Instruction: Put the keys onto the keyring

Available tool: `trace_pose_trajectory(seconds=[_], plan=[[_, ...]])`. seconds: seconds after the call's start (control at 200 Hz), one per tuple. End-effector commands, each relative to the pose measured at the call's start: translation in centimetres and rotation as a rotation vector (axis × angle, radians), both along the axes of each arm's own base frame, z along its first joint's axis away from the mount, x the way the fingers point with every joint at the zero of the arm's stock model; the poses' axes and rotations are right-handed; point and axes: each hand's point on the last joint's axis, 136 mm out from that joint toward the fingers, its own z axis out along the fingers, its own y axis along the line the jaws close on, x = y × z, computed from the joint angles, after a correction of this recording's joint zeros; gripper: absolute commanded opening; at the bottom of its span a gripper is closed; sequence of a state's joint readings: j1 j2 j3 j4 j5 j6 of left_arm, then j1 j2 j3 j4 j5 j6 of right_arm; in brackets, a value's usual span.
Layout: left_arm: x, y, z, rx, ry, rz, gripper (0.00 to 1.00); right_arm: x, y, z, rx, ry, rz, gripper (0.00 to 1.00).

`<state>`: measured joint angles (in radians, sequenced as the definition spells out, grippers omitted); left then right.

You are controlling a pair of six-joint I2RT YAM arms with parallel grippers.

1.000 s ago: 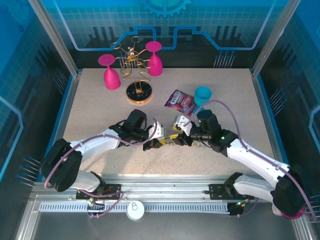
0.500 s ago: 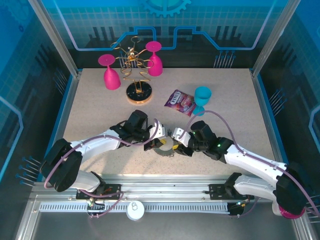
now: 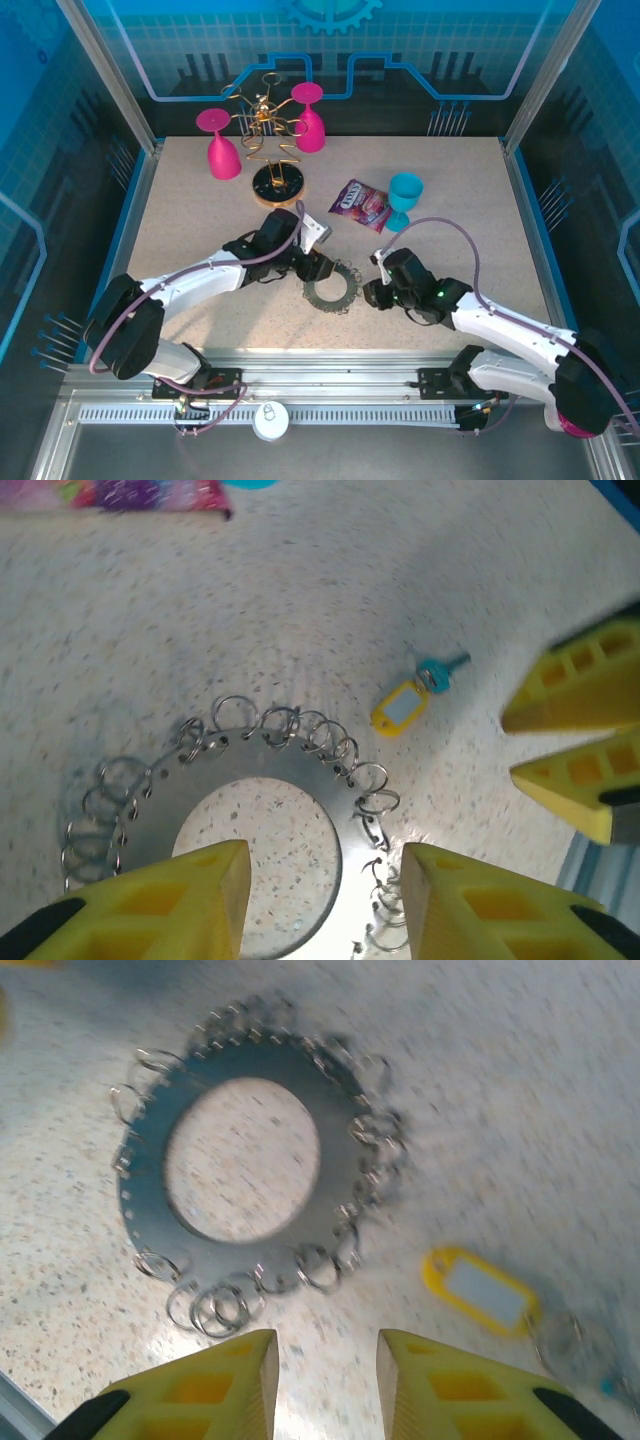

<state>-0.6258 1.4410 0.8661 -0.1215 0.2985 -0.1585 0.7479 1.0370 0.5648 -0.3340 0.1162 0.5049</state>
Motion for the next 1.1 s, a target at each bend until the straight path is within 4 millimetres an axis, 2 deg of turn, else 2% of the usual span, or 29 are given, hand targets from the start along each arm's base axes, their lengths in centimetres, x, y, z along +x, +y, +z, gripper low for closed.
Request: trace_pose_trajectory(seconds=[0.0,0.13,0.255,0.365,0.44,0.64,0.866,1.096], plan=[[-3.0,1.6,-2.1,0.002,0.406,0.318,0.41,-1.5,-2.5,0.6,-0.014,0.13,-0.212,0.32],[-7.4,1.2,-4.6,0.098,0.44,0.279,0.4,-2.0,-3.4,1.0,-0.04,0.133,-0.23,0.33],[-9.1,2.1,-6.3,0.215,0.369,0.243,0.4,-2.3,-3.6,0.7,-0.035,0.105,-0.196,0.33],[-8.7,2.7,-6.9,0.286,0.287,0.21,0.41,-2.3,-3.3,0.5,-0.017,0.06,-0.144,0.33],[-8.2,2.3,-7.1,0.309,0.26,0.181,0.41,-2.3,-3.4,1.0,-0.013,0.029,-0.124,0.33],[-8.1,-0.4,-7.5,0.287,0.3,0.11,0.36,-2.3,-3.1,2.7,0.014,-0.015,-0.089,0.34],[-7.0,-1.7,-8.7,0.308,0.274,0.079,0.31,-1.7,-3.7,2.6,-0.018,-0.043,-0.102,0.34],[-7.0,-1.6,-9.7,0.337,0.28,0.072,0.27,-1.8,-4.0,2.3,-0.012,-0.042,-0.125,0.34]])
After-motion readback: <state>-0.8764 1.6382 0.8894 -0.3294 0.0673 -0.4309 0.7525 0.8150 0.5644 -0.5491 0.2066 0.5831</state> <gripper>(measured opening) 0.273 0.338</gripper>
